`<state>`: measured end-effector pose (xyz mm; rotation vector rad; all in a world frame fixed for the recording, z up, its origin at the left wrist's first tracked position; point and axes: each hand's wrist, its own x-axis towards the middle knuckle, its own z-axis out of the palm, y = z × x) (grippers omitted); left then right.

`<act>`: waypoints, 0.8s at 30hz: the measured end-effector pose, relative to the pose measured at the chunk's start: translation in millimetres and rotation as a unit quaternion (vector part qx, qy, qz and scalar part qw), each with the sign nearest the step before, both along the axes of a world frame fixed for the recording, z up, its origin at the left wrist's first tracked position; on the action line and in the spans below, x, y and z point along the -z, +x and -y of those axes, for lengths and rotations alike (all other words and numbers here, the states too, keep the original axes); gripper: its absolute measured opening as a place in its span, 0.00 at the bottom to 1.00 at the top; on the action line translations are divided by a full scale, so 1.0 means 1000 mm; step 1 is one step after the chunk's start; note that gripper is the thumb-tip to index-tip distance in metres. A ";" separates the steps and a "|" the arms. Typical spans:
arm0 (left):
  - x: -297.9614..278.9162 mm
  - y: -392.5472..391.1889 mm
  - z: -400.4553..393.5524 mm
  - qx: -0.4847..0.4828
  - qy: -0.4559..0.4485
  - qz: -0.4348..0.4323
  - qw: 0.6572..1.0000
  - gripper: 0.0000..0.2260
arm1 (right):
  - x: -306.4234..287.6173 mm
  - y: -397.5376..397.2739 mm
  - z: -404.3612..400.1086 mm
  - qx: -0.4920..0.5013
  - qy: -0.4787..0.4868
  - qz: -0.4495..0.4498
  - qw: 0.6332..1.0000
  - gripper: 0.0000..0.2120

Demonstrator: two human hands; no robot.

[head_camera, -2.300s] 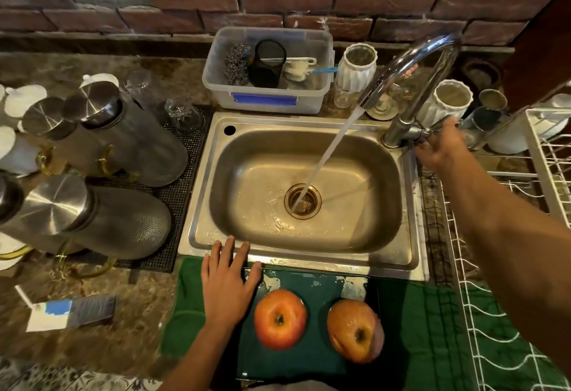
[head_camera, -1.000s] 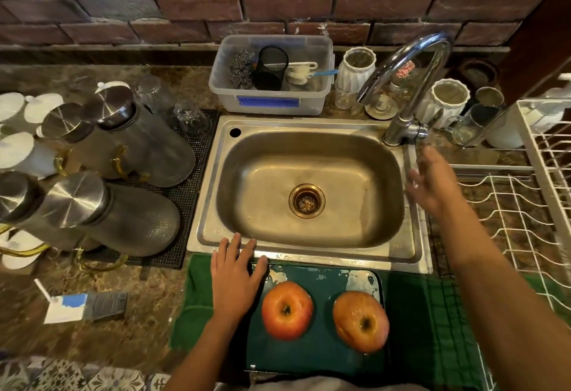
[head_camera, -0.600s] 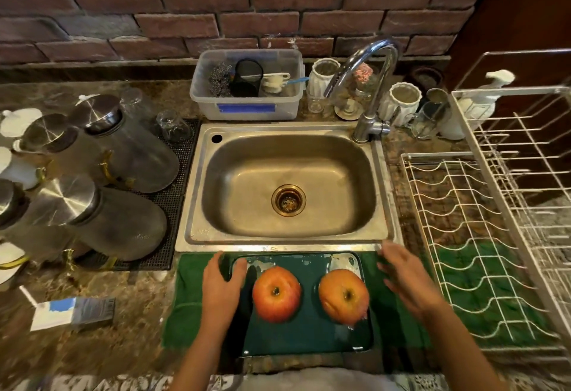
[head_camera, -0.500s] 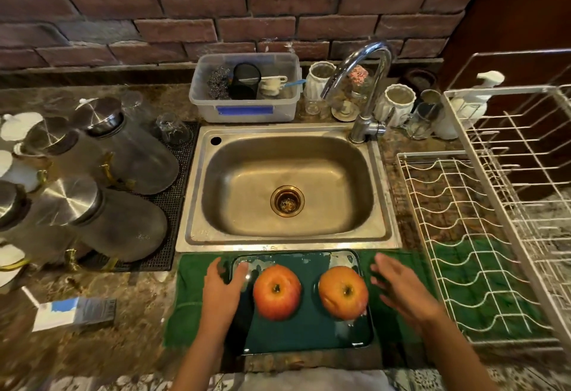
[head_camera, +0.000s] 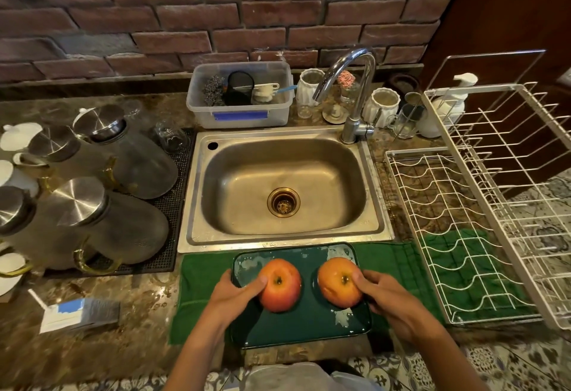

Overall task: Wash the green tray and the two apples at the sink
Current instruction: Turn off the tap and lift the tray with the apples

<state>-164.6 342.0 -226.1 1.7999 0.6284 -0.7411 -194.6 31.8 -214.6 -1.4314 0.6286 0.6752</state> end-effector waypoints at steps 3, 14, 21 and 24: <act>-0.003 0.001 0.000 0.015 -0.002 -0.006 1.000 0.54 | -0.002 0.003 -0.004 0.001 -0.003 -0.004 1.000 0.47; 0.003 -0.006 0.003 -0.006 0.019 0.008 1.000 0.67 | 0.004 0.000 -0.005 0.017 -0.016 0.004 1.000 0.54; 0.000 -0.006 0.005 -0.022 0.022 0.021 0.999 0.65 | -0.004 0.001 -0.005 0.034 -0.022 -0.006 0.999 0.50; -0.019 -0.002 0.009 -0.026 0.024 0.026 0.999 0.56 | -0.012 0.004 -0.005 0.025 -0.027 -0.007 0.999 0.46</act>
